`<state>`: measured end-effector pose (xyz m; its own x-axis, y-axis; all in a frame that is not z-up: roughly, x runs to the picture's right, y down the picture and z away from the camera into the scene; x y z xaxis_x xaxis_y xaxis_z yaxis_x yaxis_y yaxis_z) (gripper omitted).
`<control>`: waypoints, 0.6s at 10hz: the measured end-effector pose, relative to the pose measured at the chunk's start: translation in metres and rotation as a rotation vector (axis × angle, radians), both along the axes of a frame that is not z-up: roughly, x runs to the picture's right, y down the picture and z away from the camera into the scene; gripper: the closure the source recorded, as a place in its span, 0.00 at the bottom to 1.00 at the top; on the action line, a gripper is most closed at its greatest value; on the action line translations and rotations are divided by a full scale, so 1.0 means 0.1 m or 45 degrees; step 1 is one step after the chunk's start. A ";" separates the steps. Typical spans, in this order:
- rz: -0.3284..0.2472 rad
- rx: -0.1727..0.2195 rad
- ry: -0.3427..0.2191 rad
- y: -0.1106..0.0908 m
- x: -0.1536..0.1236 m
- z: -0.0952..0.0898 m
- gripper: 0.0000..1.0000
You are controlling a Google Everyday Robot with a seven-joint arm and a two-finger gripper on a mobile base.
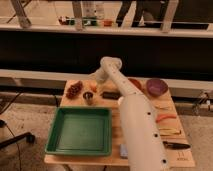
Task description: Place apple in tray
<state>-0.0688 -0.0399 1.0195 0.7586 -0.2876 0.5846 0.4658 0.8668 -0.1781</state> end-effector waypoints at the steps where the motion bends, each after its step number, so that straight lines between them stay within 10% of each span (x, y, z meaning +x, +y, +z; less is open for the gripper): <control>1: -0.003 -0.009 0.002 0.02 0.01 0.01 0.20; 3: -0.013 -0.022 0.000 0.04 0.00 0.02 0.20; 6: -0.031 -0.045 -0.013 0.06 -0.04 0.03 0.47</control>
